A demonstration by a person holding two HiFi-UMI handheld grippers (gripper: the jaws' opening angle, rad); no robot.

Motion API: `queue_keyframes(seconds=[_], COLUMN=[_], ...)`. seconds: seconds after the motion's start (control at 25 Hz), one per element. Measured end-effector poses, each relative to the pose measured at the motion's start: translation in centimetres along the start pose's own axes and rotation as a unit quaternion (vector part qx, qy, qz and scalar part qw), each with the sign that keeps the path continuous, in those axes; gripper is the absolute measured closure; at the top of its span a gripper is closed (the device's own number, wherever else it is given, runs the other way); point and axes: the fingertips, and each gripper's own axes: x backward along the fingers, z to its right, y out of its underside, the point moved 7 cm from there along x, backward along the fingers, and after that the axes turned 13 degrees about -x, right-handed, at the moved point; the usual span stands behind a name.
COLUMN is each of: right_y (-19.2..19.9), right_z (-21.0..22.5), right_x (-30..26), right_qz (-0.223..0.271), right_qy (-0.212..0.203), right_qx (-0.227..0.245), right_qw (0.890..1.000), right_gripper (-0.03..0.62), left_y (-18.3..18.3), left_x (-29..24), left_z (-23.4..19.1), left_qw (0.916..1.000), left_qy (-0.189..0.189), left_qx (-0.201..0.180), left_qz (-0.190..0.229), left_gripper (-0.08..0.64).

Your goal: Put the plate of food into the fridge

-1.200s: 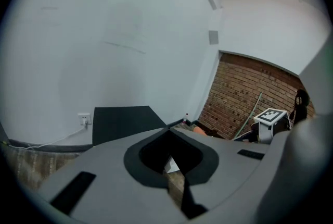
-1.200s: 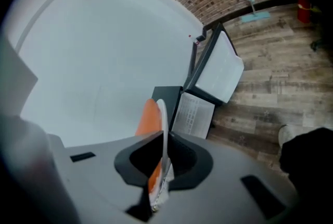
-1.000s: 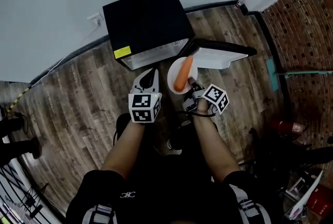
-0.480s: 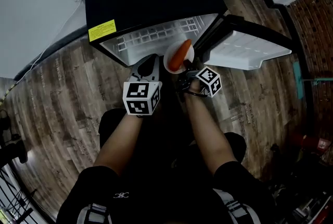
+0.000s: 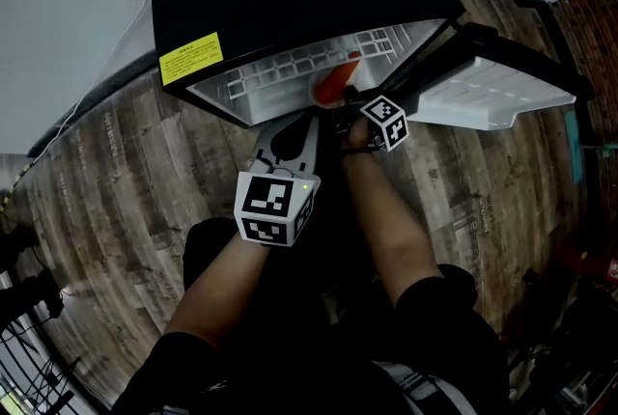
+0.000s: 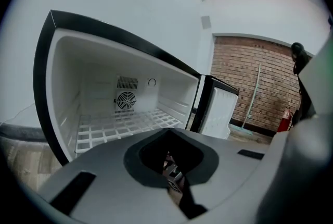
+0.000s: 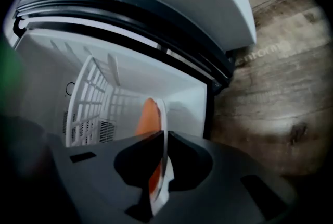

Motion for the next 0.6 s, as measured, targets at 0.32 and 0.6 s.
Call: queue_keyframes(seconds=[0.32, 0.6], right_y=[1.1, 0.2], right_z=[-0.3, -0.3], right_x=[-4.8, -6.3], right_qz=[0.023, 0.053], right_qy=[0.02, 0.049], right_qx=[0.043, 0.107], right_qw=[0.999, 0.992], right_gripper=[0.552, 0.552], left_y=[-0.1, 0.9], left_x=[0.3, 0.6], left_z=[-0.7, -1.9], left_qw=[0.9995, 0.9994], left_qy=[0.016, 0.015], left_qx=[0.023, 0.03], left_qz=[0.009, -0.005], left_gripper=[0.563, 0.563])
